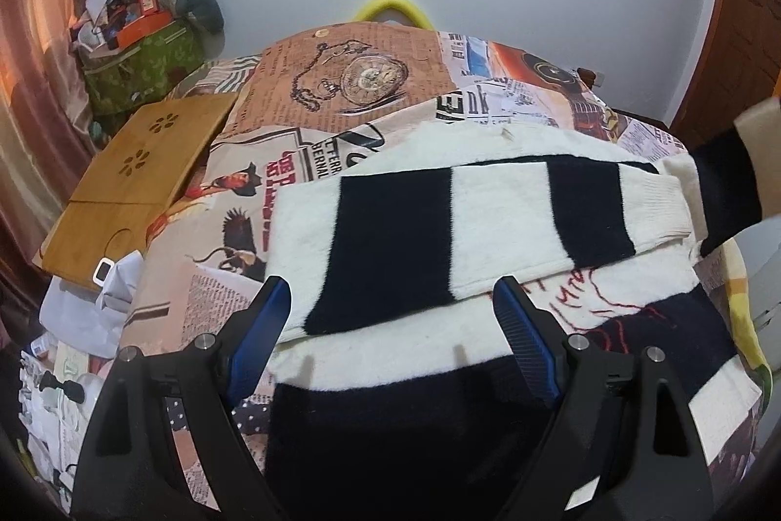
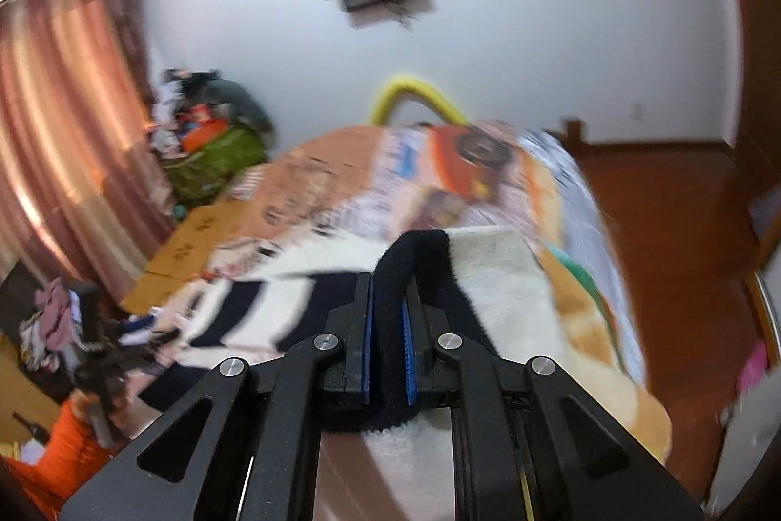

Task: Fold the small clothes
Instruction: 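Grasp the other sleeve with the right gripper and lift it, then lay the held sleeve across the sweater body and open the right gripper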

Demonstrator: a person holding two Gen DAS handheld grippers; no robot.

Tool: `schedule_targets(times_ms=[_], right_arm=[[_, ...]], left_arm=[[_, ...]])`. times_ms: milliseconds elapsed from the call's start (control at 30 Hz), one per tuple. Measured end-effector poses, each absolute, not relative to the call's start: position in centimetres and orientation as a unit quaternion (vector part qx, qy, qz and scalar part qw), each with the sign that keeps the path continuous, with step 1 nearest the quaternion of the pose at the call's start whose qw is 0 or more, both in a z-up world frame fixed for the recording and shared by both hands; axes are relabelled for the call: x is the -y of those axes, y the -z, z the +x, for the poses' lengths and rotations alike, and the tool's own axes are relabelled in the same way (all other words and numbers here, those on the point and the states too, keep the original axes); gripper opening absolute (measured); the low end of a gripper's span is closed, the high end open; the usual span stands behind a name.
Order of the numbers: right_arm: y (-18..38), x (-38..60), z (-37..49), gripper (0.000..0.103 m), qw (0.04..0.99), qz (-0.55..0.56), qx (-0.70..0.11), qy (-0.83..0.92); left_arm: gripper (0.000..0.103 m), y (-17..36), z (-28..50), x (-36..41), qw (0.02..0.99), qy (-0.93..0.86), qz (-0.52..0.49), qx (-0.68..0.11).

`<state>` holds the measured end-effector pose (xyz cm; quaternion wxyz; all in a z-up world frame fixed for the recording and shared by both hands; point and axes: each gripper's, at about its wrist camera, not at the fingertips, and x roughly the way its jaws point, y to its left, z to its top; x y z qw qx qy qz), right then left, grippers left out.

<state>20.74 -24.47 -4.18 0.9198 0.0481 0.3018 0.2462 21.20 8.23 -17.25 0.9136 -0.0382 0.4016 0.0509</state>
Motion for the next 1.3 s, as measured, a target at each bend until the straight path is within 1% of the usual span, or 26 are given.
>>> schedule_targets(times_ms=[67,200,367,467,567,633,667,700,733,767,800,900,1067,1167,1233,1300], right_arm=[[3.9,21.1,21.9,0.009,0.914,0.028,-0.298,-0.275],[5.8,15.4,24.1,0.009,0.89,0.014,-0.32,-0.324],[11.9,8.3,27.3,0.009,0.846,0.006,-0.39,-0.364],[15.3,5.2,28.2,0.014,0.829,-0.007,-0.428,-0.359],[16.5,4.2,28.5,0.016,0.813,-0.01,-0.459,-0.357],[16.0,4.8,28.6,0.019,0.812,-0.001,-0.464,-0.354],[15.4,5.5,28.4,0.025,0.815,0.004,-0.458,-0.355],[15.0,6.0,28.3,0.033,0.82,0.007,-0.451,-0.353],[14.3,6.9,28.0,0.037,0.827,0.008,-0.44,-0.348],[13.5,8.0,27.7,0.045,0.837,0.009,-0.426,-0.343],[12.7,8.6,27.5,0.049,0.843,0.008,-0.416,-0.341],[10.8,11.7,26.5,0.056,0.863,0.005,-0.387,-0.324],[9.5,16.8,24.5,0.063,0.888,0.009,-0.357,-0.291],[10.3,19.2,23.3,0.063,0.893,0.008,-0.361,-0.27],[11.3,20.7,22.4,0.063,0.893,0.006,-0.37,-0.256],[12.3,22.1,21.7,0.063,0.89,0.012,-0.38,-0.251]], left_arm=[[0.085,17.3,20.8,-8.9,0.914,-0.055,-0.042,-0.399],[0.085,17.4,20.0,-10.1,0.914,-0.068,-0.044,-0.397],[0.085,17.7,19.2,-11.9,0.911,-0.088,-0.046,-0.399],[0.085,17.8,18.9,-12.9,0.909,-0.097,-0.049,-0.402],[0.085,18.0,18.9,-13.4,0.907,-0.102,-0.052,-0.406],[0.085,18.1,19.1,-13.4,0.905,-0.102,-0.053,-0.409],[0.085,18.1,19.1,-13.2,0.905,-0.101,-0.051,-0.41],[0.085,18.1,19.3,-13.0,0.905,-0.099,-0.049,-0.412],[0.085,18.1,19.4,-12.6,0.905,-0.096,-0.046,-0.412],[0.085,18.0,19.6,-12.0,0.906,-0.091,-0.042,-0.412],[0.085,17.9,19.7,-11.6,0.906,-0.087,-0.039,-0.412],[0.085,17.3,20.1,-9.4,0.909,-0.067,-0.024,-0.41],[0.087,16.3,20.7,-5.3,0.913,-0.036,0.007,-0.407],[0.09,16.1,20.7,-2.6,0.913,-0.013,0.039,-0.405],[0.094,16.3,20.5,-0.6,0.911,0.001,0.073,-0.406],[0.095,17.1,20.5,1.0,0.904,0.006,0.106,-0.414]])
